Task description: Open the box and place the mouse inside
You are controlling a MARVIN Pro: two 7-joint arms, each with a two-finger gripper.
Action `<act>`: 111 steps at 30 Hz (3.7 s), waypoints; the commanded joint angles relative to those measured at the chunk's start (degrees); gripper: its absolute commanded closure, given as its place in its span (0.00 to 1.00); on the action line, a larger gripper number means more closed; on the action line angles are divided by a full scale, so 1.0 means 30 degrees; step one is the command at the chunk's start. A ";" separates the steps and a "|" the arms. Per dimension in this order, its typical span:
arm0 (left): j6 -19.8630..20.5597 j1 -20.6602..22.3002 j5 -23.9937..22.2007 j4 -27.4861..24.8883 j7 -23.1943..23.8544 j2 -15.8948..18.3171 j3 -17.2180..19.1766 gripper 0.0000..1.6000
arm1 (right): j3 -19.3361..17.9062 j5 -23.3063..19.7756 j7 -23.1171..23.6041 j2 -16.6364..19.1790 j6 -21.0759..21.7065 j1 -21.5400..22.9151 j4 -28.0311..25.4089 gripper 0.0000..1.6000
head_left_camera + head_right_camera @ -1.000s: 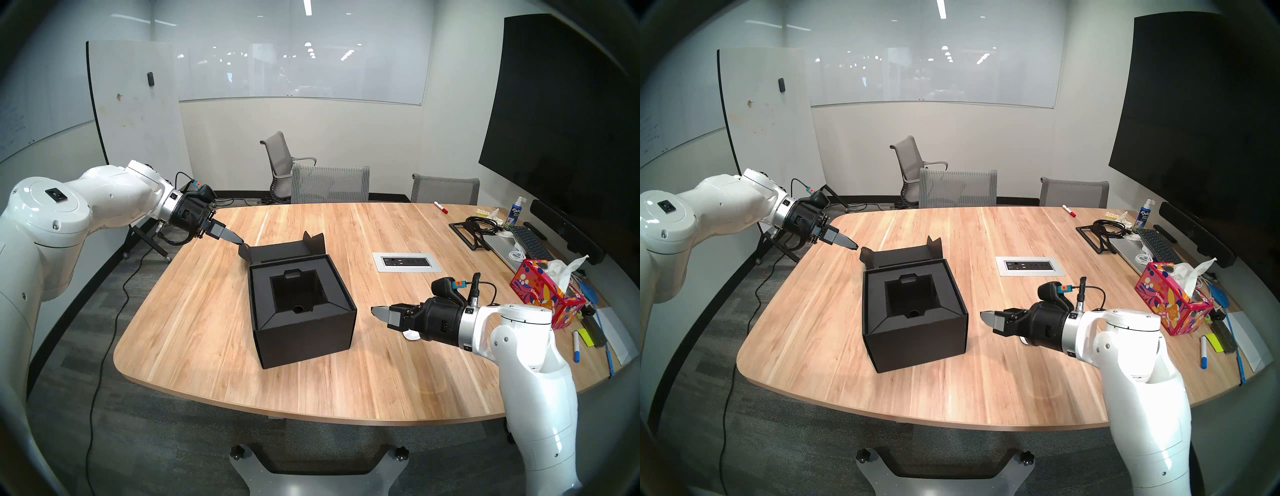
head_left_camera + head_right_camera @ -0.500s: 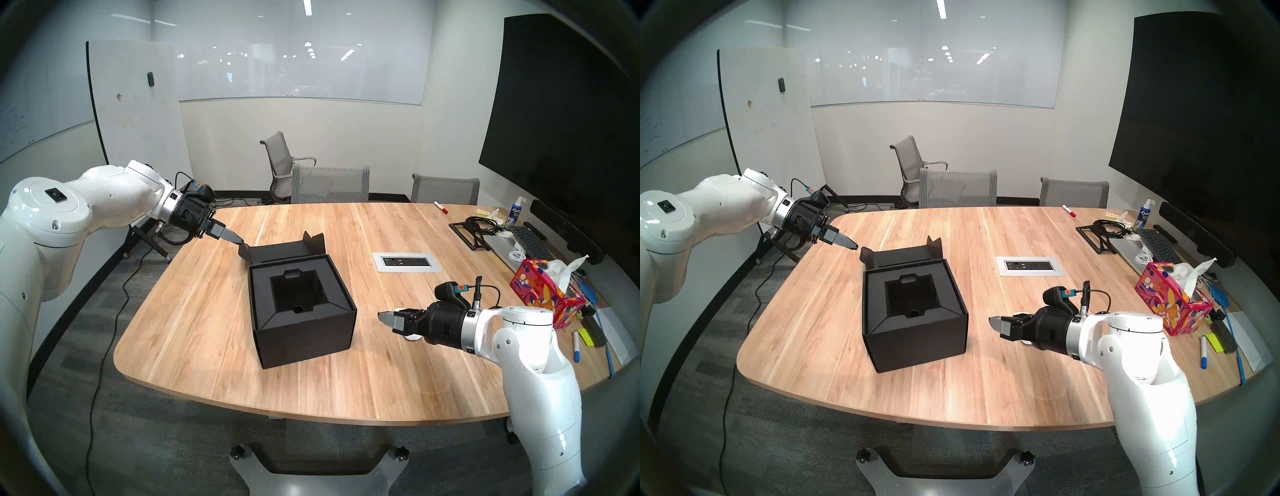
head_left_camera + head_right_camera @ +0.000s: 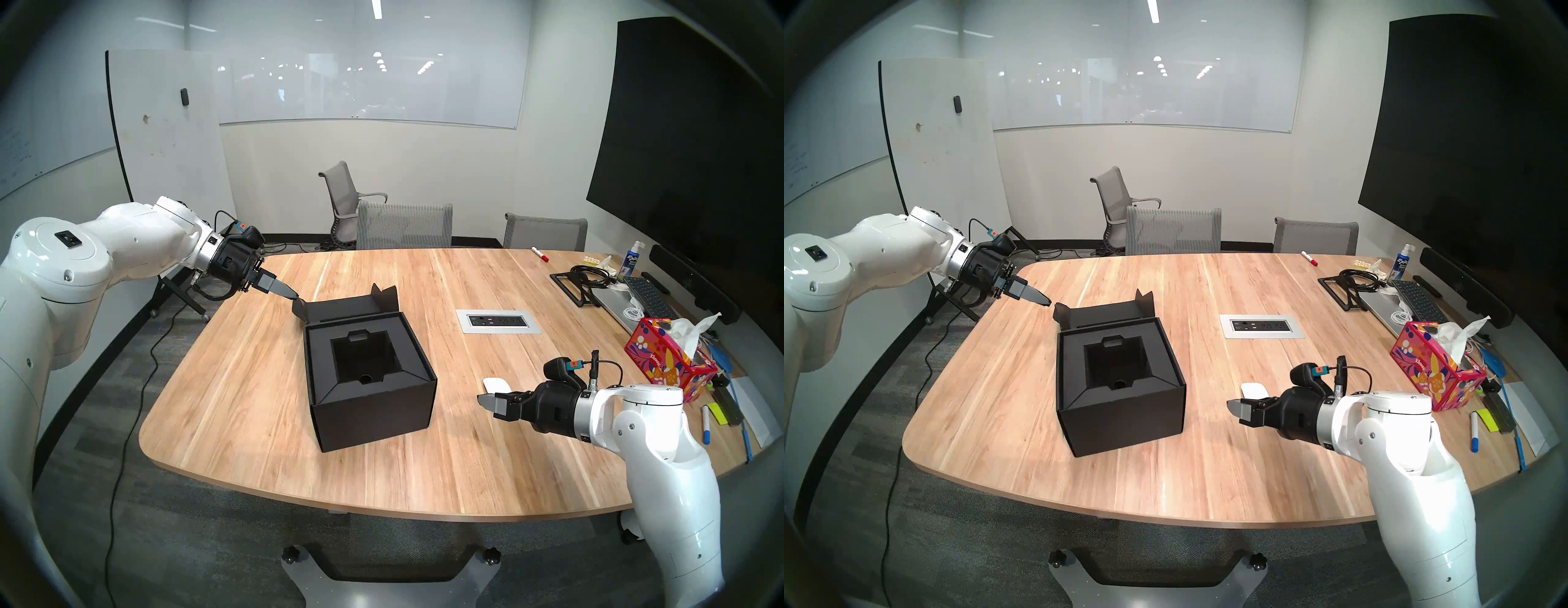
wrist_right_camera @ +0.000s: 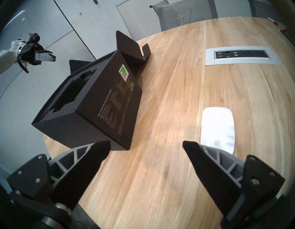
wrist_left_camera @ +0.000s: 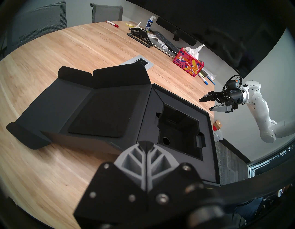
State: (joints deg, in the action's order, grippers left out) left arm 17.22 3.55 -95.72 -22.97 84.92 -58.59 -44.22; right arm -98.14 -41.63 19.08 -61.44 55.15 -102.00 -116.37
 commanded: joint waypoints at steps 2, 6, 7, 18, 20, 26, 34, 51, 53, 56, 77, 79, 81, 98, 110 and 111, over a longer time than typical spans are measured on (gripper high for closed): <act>0.0036 0.0344 -0.0045 0.0107 0.0025 0.0007 0.0162 1.00 | -0.0051 -0.1572 -0.0651 0.1452 -0.0050 0.0568 0.0710 0.00; 0.0038 0.0342 -0.0036 0.0108 0.0025 0.0008 0.0173 1.00 | -0.0033 -0.2142 -0.0949 0.2041 -0.0050 0.0807 0.1283 0.00; 0.0039 0.0341 -0.0033 0.0108 0.0025 0.0009 0.0176 1.00 | 0.0007 -0.2288 -0.1012 0.2175 -0.0050 0.0872 0.1403 0.00; 0.0043 0.0335 -0.0010 0.0111 0.0025 0.0011 0.0203 1.00 | 0.1226 -0.3593 -0.1460 0.3550 -0.0050 0.2320 0.3081 0.00; 0.0043 0.0334 -0.0007 0.0112 0.0025 0.0011 0.0206 1.00 | 0.1499 -0.3769 -0.1517 0.3785 -0.0050 0.2623 0.3438 0.00; 0.0042 0.0330 0.0000 0.0115 0.0025 0.0011 0.0215 1.00 | 0.2316 -0.4274 -0.1688 0.4509 -0.0050 0.3539 0.4254 0.00; 0.0042 0.0325 0.0011 0.0119 0.0025 0.0011 0.0227 1.00 | 0.3297 -0.5076 -0.1984 0.5520 -0.0050 0.4529 0.4876 0.00; 0.0035 0.0314 0.0017 0.0132 0.0025 0.0006 0.0235 1.00 | 0.6544 -0.6599 -0.3066 0.7095 -0.0050 0.7780 0.5565 0.00; 0.0036 0.0313 0.0018 0.0133 0.0025 0.0006 0.0237 1.00 | 0.6896 -0.6886 -0.3256 0.7313 -0.0050 0.8063 0.5628 0.00; 0.0037 0.0313 0.0019 0.0135 0.0025 0.0006 0.0240 1.00 | 0.7452 -0.7321 -0.3593 0.7636 -0.0050 0.8464 0.5735 0.00; 0.0038 0.0304 0.0028 0.0147 0.0025 0.0002 0.0253 1.00 | 1.1580 -1.0442 -0.6314 0.9209 -0.0050 1.1527 0.7443 0.00; 0.0038 0.0303 0.0029 0.0149 0.0025 0.0002 0.0254 1.00 | 1.1928 -1.0611 -0.6491 0.9145 -0.0050 1.1921 0.7666 0.00; 0.0036 0.0301 0.0029 0.0152 0.0025 0.0001 0.0255 1.00 | 1.2329 -1.0725 -0.6735 0.9092 -0.0050 1.2318 0.7831 0.00; 0.0033 0.0289 0.0033 0.0171 0.0025 -0.0006 0.0263 1.00 | 1.4776 -1.1629 -0.7652 0.7960 -0.0050 1.5186 0.9592 0.00; 0.0038 0.0289 0.0042 0.0173 0.0025 -0.0006 0.0273 1.00 | 1.6868 -1.2608 -0.8107 0.7489 -0.0050 1.6730 1.0950 0.00; 0.0039 0.0289 0.0043 0.0173 0.0025 -0.0006 0.0274 1.00 | 1.7517 -1.2839 -0.8081 0.7573 -0.0050 1.7249 1.1187 0.00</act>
State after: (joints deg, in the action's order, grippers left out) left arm 17.23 3.32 -95.43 -22.62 84.94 -58.52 -43.80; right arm -48.65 -77.96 -5.16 -38.58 55.14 -56.07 -84.01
